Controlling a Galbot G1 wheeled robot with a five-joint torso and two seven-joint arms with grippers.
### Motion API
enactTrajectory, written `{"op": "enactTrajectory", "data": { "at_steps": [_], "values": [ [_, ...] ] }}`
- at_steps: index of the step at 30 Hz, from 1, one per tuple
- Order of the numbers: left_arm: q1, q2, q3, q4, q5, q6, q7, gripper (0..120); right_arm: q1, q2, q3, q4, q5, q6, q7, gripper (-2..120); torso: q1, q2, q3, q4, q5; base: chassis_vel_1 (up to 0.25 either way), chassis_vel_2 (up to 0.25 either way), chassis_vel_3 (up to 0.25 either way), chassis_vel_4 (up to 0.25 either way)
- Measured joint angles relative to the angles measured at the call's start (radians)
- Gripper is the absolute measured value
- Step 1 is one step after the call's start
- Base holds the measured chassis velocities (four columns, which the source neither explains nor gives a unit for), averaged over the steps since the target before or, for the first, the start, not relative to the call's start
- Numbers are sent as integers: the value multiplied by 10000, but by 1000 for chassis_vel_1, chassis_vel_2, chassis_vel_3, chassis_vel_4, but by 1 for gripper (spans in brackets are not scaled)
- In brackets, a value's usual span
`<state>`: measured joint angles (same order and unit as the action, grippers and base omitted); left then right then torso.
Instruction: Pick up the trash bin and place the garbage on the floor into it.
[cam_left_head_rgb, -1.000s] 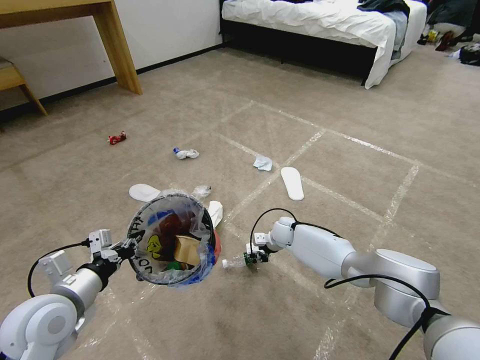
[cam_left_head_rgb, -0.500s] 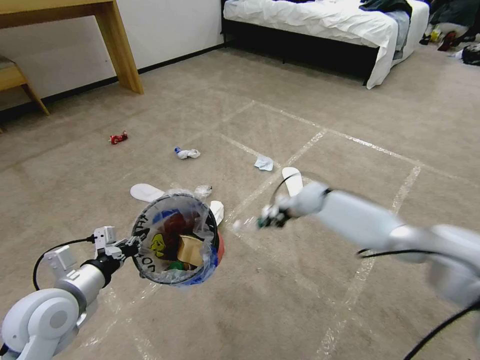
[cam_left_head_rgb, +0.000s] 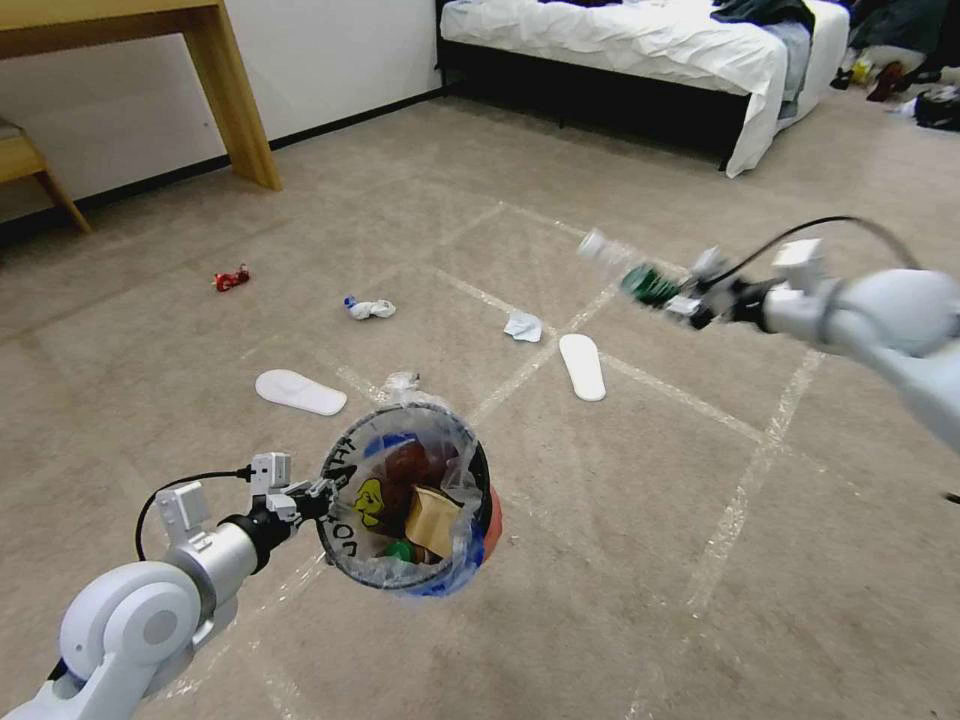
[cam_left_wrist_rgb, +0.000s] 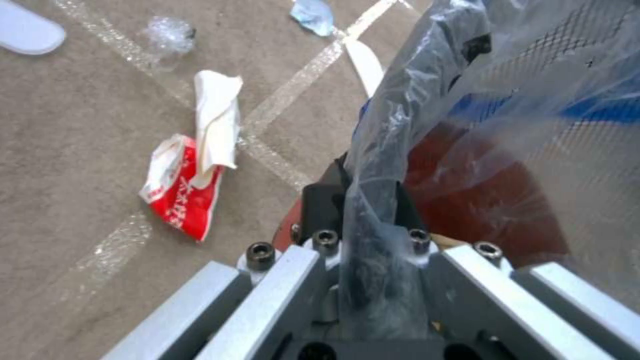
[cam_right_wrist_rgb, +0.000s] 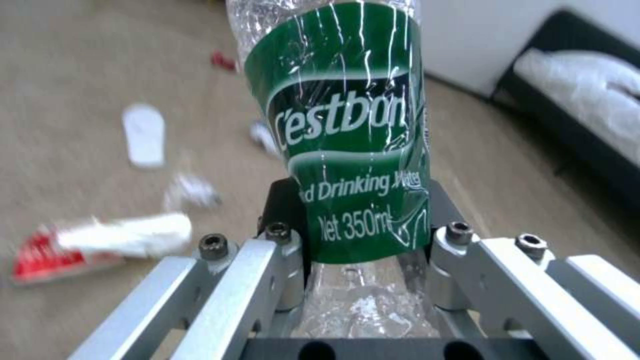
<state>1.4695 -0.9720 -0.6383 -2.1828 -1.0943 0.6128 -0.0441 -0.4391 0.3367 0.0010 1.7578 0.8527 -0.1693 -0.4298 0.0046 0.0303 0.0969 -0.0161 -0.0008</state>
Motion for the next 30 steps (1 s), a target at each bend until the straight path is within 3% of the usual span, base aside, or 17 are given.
{"op": "enactTrajectory", "data": {
  "at_steps": [1,2,4,5,8,13,17,24,30],
  "values": [
    [0,0,0,0,0,0,0,1,0,0,0,0,0,0,0,22,0,0,0,0,0,0,0,0,0],
    [80,-11,2,-112,1,15,26,1,-789,-108,884,535,203,195,234,22,0,0,2,4,25,0,0,0,0],
    [137,-10,44,-203,3,21,26,1,-2072,-177,2295,1319,460,468,554,22,0,0,1,0,-1,0,0,0,0],
    [137,-10,44,-203,3,21,26,1,-2072,-177,2295,1319,460,468,554,22,0,0,1,0,-1,0,0,0,0],
    [308,77,64,-293,44,43,88,1,-4172,-128,4001,2809,949,939,993,22,1,0,2,-1,12,0,0,0,0],
    [422,66,29,-409,73,56,122,1,-5423,-179,4702,4149,1441,1355,919,22,0,0,2,1,1,0,0,0,0],
    [497,58,21,-561,60,95,125,1,-5565,-118,4338,4572,1509,1622,829,22,0,1,1,0,5,0,0,0,0],
    [925,145,40,-1053,79,401,-78,1,-4844,933,1087,4749,1206,2538,250,22,1,-1,3,3,11,0,0,0,0],
    [988,168,180,-1349,168,580,-344,1,-4527,1383,-57,4188,785,2911,-381,22,1,-2,3,2,7,0,0,0,0]
  ]
}}
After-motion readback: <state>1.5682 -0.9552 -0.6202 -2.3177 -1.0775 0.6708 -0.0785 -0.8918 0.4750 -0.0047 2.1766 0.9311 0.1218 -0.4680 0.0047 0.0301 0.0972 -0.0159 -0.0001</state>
